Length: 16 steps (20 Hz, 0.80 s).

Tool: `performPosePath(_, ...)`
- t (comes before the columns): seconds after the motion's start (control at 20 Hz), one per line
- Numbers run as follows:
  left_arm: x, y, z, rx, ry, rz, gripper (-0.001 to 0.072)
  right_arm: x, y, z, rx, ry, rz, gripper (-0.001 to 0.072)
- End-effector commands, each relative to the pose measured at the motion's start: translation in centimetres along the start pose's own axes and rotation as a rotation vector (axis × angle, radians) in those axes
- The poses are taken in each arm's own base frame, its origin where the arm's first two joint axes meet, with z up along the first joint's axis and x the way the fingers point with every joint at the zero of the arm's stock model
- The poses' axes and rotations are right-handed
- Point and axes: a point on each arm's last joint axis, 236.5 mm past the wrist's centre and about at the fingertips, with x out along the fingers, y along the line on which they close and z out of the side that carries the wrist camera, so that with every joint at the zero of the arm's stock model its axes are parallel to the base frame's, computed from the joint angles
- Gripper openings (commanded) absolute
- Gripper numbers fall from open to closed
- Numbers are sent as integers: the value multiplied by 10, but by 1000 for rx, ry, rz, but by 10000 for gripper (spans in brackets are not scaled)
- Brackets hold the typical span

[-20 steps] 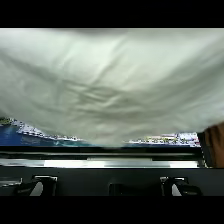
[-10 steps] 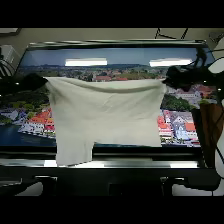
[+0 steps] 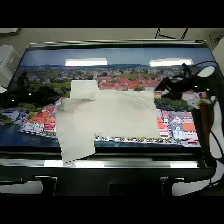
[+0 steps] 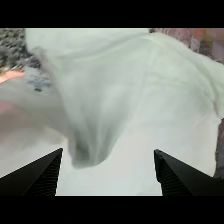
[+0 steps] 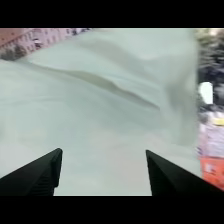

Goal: Fold the clothes and pants, and hang the long-sleeved shirts on hangers.

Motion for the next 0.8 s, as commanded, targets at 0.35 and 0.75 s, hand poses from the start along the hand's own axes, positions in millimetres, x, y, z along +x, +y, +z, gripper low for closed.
performPosePath(0.35, -24, 126, -153, -334, 385, 171, 499, -47, -130, -112, 211, 308, -311, 605)
performPosePath(0.75, 35, 102, -155, -312, 308, 64, 498, -32, -121, -123, 181, 346, -288, 605)
